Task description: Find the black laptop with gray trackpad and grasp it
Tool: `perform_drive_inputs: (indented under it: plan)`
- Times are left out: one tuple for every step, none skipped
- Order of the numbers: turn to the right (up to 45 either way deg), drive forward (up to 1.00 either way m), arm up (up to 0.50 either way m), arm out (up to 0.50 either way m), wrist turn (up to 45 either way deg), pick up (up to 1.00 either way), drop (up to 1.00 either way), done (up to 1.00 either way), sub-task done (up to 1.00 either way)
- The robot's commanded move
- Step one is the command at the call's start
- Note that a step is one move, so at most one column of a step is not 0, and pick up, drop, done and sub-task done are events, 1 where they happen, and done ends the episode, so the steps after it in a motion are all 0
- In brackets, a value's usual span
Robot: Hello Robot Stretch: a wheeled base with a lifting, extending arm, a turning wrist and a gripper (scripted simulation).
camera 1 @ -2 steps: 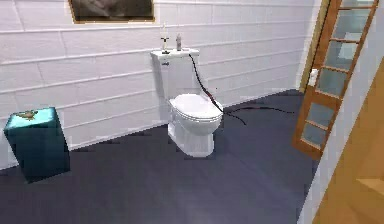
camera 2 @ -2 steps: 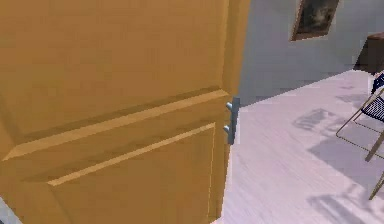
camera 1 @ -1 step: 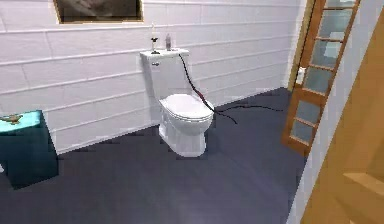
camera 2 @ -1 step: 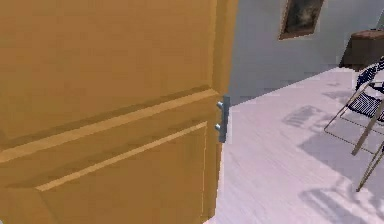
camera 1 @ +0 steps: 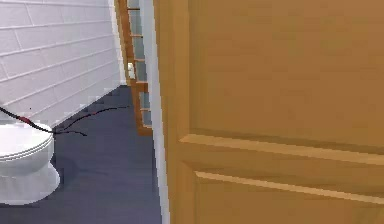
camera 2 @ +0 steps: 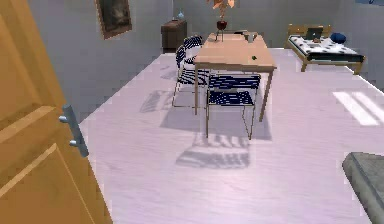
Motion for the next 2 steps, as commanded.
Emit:
perform_drive_inputs:
  plan:
    - [9.0, 0.00, 0.00, 0.00, 0.0, 0.00, 0.00, 0.00, 0.00]
    - [0.0, 0.30, 0.00, 0.00, 0.0, 0.00, 0.00, 0.00, 0.00]
